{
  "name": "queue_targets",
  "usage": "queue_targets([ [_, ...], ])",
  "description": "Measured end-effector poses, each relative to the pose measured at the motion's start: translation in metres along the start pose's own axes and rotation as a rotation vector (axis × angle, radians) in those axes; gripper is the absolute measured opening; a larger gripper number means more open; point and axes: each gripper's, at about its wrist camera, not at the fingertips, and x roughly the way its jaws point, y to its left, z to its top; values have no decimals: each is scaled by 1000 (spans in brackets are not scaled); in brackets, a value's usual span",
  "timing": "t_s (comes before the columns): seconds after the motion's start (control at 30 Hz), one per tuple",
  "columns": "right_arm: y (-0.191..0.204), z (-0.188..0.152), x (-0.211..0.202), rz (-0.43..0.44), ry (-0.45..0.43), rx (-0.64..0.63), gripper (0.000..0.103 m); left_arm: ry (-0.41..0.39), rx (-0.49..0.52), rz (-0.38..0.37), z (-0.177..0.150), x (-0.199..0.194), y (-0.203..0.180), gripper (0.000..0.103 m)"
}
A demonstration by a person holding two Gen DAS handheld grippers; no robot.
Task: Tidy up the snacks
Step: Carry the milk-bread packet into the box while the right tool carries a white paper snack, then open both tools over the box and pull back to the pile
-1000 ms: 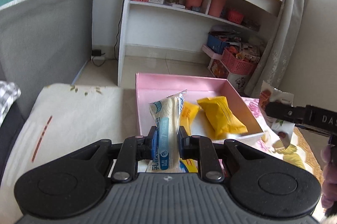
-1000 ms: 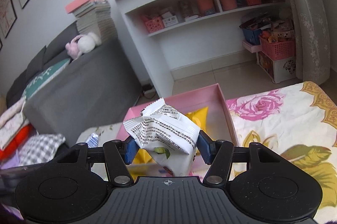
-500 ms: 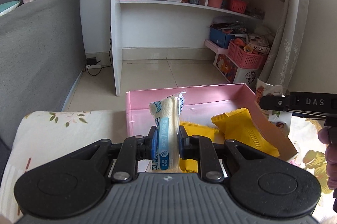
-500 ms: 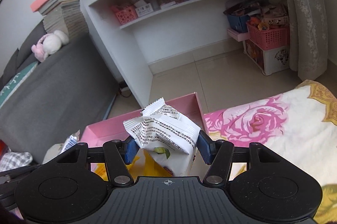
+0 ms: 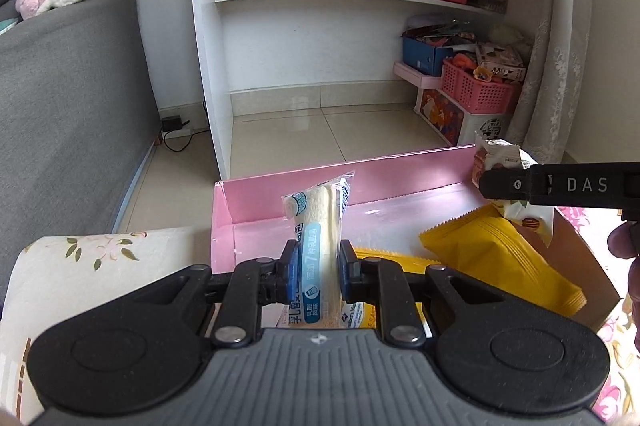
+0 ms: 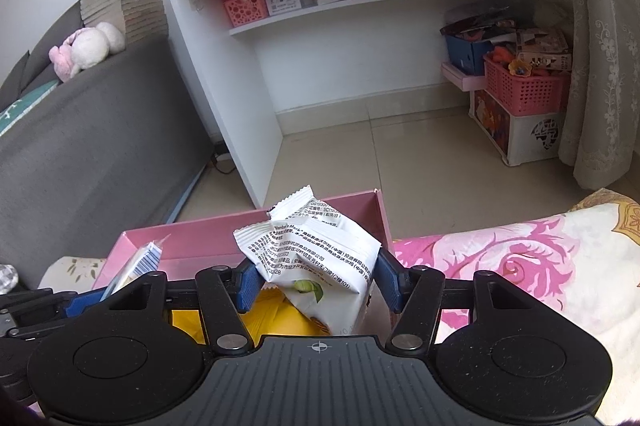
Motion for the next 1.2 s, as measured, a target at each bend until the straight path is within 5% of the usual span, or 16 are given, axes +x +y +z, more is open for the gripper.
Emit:
queue_targets([
  [0.2,3,-1,2,1,3,-5,61,12,-4,8,2,4,1,19],
  [0.33,-2,1,-2,17,0,26,73,-7,-4,12,3,0,1,32],
  [0.63,1,7,-20,26,-13,38,81,-13,-1,-12,5,-11,0,67],
  [1.2,20,5,-83,17,-13,4,89,4,-13,-16,-3,-58,-2,91],
])
